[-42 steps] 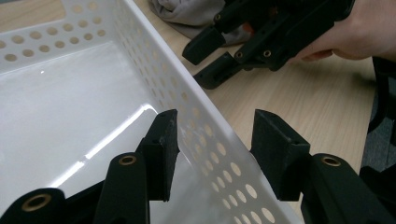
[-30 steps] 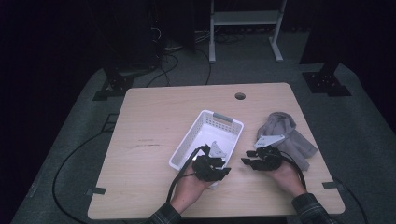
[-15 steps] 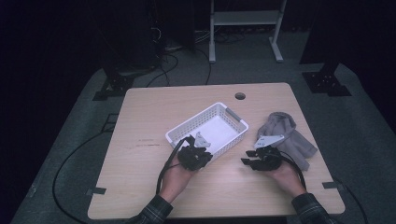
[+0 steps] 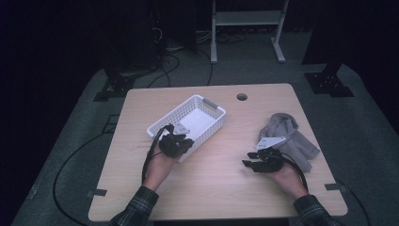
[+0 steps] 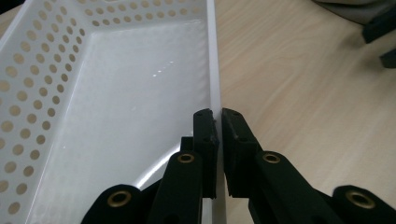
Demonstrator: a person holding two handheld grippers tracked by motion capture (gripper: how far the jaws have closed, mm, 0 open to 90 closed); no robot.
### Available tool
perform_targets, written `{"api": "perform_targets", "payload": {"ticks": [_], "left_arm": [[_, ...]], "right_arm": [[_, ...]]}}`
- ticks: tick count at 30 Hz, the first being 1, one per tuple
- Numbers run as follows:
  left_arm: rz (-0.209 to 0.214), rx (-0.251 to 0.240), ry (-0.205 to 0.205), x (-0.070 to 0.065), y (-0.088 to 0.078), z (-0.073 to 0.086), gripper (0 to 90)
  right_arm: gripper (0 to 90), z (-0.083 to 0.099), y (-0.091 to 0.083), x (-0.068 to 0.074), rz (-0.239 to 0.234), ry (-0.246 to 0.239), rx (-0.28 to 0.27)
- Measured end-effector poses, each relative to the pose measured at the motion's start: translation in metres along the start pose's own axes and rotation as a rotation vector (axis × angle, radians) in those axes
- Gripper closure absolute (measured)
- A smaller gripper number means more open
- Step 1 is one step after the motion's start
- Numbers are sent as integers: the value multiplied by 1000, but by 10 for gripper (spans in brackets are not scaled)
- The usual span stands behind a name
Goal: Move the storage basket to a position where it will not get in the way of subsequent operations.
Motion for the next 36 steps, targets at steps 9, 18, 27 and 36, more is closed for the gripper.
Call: {"api": "perform_targets", "payload": {"ticks": [9, 18, 27, 36], "left_arm": [[-48, -5, -24, 50, -11, 13, 846], [-95, -3, -34, 88, -13, 28, 845], [-128, 19, -64, 117, -13, 49, 844], [-163, 3, -122, 123, -14, 64, 730]], "right_arm": [[565, 1, 3, 0, -4, -1, 7], [561, 2, 4, 0, -7, 1, 12], [553, 2, 4, 0, -9, 4, 15], [542, 3, 4, 1, -14, 3, 19]]}}
Point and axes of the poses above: each handheld gripper's, and its own axes: y roughly forward along the jaws, z roughly out of its underside, x roughly to its left, the point moved 6 cm from there along y, roughly forward along the jaws, and after that the axes turned 11 degrees about y, right-handed, at the moved point
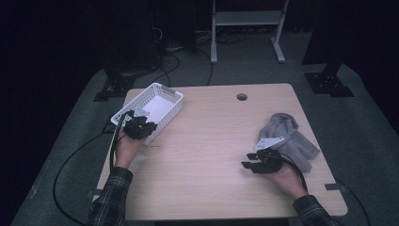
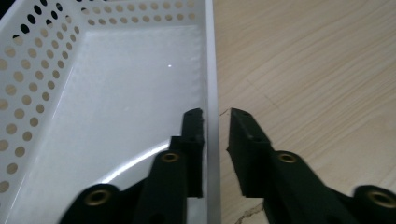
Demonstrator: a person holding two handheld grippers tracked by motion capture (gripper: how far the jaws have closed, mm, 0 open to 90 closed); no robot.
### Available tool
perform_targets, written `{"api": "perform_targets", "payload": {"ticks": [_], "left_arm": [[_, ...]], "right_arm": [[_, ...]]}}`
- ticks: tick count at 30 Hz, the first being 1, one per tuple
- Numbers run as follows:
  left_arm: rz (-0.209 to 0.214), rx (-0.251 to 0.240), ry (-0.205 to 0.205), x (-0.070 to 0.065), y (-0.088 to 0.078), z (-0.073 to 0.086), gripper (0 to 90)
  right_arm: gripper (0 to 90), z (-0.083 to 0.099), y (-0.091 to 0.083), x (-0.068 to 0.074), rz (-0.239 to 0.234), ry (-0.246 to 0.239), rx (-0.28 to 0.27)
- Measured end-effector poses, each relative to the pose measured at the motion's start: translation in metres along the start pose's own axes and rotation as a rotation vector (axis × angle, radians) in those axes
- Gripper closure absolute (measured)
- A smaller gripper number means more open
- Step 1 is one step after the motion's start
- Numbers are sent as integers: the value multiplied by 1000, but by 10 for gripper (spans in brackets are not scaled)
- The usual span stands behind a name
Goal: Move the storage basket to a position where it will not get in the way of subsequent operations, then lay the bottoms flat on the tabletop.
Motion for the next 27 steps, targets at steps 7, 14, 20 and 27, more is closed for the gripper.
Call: {"api": "perform_targets", "payload": {"ticks": [7, 14, 20, 27], "left_arm": [[-13, -78, -15, -17, -17, -9, 485], [65, -110, -23, -44, -29, -17, 358], [111, -119, -8, -74, -36, -20, 229], [168, -94, 28, -110, -34, -13, 168]], "right_arm": [[542, 0, 0, 1, 0, 0, 1], [542, 0, -1, 1, 0, -4, -4], [529, -1, -3, 2, -5, 2, -7], [516, -2, -7, 5, -13, -2, -22]]}}
Point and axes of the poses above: each handheld gripper's, and its own axes: y roughly forward along the jaws, z roughly out of its underside, x roughly to its left, the point moved 6 cm from there along y, roughly forward along the jaws, and after that the axes turned 11 degrees about y, right-handed, at the moved point
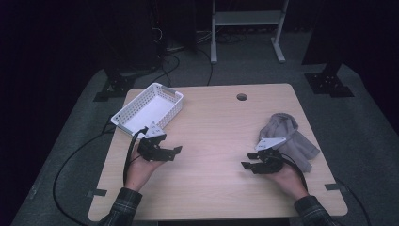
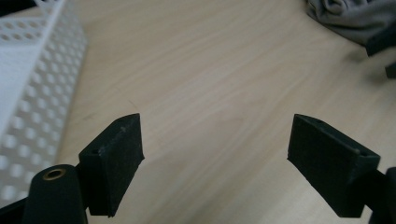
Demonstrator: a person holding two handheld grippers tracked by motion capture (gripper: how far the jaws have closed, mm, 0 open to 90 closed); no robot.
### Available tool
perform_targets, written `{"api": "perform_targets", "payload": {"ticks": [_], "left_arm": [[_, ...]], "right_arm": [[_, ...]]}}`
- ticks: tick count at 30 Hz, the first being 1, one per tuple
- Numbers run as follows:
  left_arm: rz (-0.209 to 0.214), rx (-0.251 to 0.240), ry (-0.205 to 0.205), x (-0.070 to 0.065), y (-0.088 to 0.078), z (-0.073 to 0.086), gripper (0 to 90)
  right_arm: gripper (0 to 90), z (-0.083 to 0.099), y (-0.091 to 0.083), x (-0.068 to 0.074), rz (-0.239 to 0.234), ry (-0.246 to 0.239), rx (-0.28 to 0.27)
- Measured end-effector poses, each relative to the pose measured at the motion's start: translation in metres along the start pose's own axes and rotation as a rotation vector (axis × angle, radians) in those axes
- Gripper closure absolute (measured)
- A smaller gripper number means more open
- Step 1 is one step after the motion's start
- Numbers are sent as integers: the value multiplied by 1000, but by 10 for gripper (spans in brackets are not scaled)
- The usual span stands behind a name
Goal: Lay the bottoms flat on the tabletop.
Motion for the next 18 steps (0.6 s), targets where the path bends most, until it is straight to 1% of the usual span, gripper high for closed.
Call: {"api": "perform_targets", "payload": {"ticks": [1, 2, 3, 4, 5, 6, 7, 8, 9, 11, 12, 13, 14, 15, 16, 18], "left_arm": [[19, 12, 6, -9, 4, 5, 165], [19, 12, 6, -9, 4, 5, 164], [28, 19, 9, -13, 6, 7, 164], [41, 37, 24, -20, 10, 11, 162], [41, 37, 24, -20, 10, 11, 162], [52, 49, 29, -26, 13, 14, 160], [60, 56, 33, -29, 15, 15, 150], [60, 56, 33, -29, 15, 15, 136], [70, 71, 42, -35, 17, 19, 133], [74, 78, 46, -37, 19, 22, 125], [88, 97, 50, -42, 23, 27, 111], [92, 109, 55, -44, 25, 30, 97], [92, 109, 55, -44, 25, 30, 90], [101, 127, 63, -46, 27, 34, 90], [112, 152, 70, -47, 30, 38, 49], [125, 179, 93, -48, 34, 43, 21]], "right_arm": [[516, -1, -3, 1, 1, 3, -1], [516, -1, -3, 1, 1, 3, -1], [516, -1, -4, 1, -1, 4, -6], [517, -2, -8, 1, 2, 6, -18], [517, -2, -8, 1, 2, 6, -18], [516, -3, -12, 0, 7, 3, -25], [516, -4, -14, -1, 14, 3, -30], [516, -4, -14, -1, 14, 3, -30], [516, -5, -20, -4, 23, 7, -46], [514, -5, -23, -5, 27, 10, -51], [507, -5, -30, -10, 45, 16, -65], [504, -5, -33, -12, 52, 17, -71], [504, -5, -33, -12, 52, 17, -71], [498, -5, -36, -16, 60, 18, -80], [489, -5, -45, -23, 78, 42, -99], [477, -5, -51, -31, 100, 53, -113]]}}
Point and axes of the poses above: each handheld gripper's, and its own axes: y roughly forward along the jaws, z roughly out of its underside, x roughly to its left, the point moved 6 cm from there along y, roughly forward along the jaws, and after that the axes turned 11 degrees about y, right-handed, at the moved point
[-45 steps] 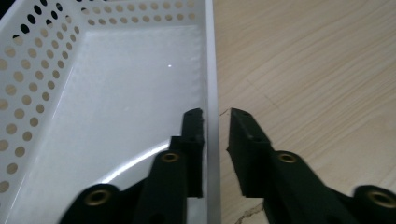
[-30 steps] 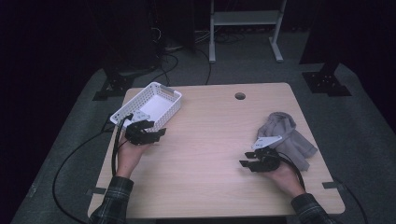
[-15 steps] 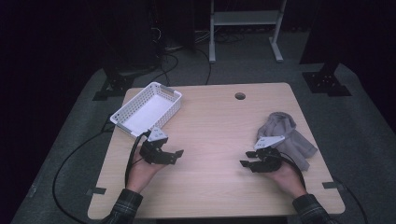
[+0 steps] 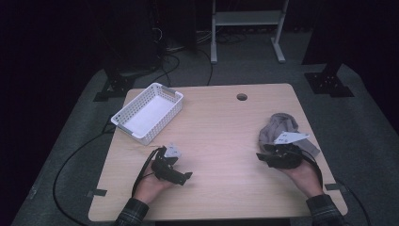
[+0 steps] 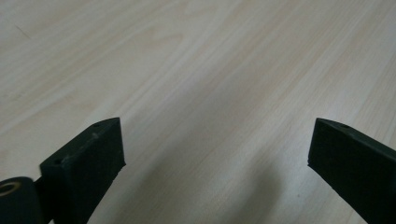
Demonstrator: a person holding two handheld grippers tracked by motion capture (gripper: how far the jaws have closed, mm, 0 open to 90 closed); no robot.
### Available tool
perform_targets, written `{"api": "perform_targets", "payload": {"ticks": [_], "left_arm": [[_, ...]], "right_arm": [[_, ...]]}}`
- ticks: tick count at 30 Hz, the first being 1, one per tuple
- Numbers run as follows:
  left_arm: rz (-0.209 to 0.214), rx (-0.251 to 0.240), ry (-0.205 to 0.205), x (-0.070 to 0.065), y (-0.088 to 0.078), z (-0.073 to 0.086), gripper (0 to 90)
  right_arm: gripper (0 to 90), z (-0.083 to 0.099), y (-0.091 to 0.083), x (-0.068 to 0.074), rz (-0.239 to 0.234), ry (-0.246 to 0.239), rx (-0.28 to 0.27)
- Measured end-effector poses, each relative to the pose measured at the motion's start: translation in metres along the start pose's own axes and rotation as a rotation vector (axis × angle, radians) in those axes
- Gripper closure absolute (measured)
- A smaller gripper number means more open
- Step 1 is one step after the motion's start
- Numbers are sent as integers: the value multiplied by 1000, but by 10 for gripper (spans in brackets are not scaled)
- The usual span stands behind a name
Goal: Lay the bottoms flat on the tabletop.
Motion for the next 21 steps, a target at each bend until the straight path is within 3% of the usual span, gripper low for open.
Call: {"api": "perform_targets", "payload": {"ticks": [6, 7, 10, 11, 13, 15, 16, 19, 21], "left_arm": [[3, 33, 33, 2, 8, 8, 14], [8, 42, 31, 3, 12, 12, 13], [1, 27, 32, 4, 13, 12, 0], [1, 19, 31, 4, 13, 12, 0], [1, -2, 33, 4, 14, 12, 0], [-5, -21, 30, 4, 14, 13, 0], [-9, -51, 30, 4, 15, 14, 0], [-6, -60, 35, 5, 15, 15, 0], [-4, -65, 37, 5, 15, 15, 0]], "right_arm": [[450, -2, -15, -22, 68, 28, -40], [446, -3, -20, -31, 100, 38, -56], [431, -3, -25, -40, 136, 58, -70], [401, -2, -29, -51, 177, 82, -79], [371, 0, -31, -61, 210, 104, -82], [353, 1, -32, -67, 224, 124, -84], [288, 4, -32, -78, 247, 168, -81], [273, 7, -27, -84, 229, 202, -58], [269, 13, -16, -90, 223, 215, -5]]}}
Point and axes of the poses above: each handheld gripper's, and its own axes: y roughly forward along the jaws, z roughly out of its underside, x roughly to its left, the point moved 6 cm from there along y, roughly forward along the jaws, and after that the axes turned 11 degrees about y, right-handed, at the moved point
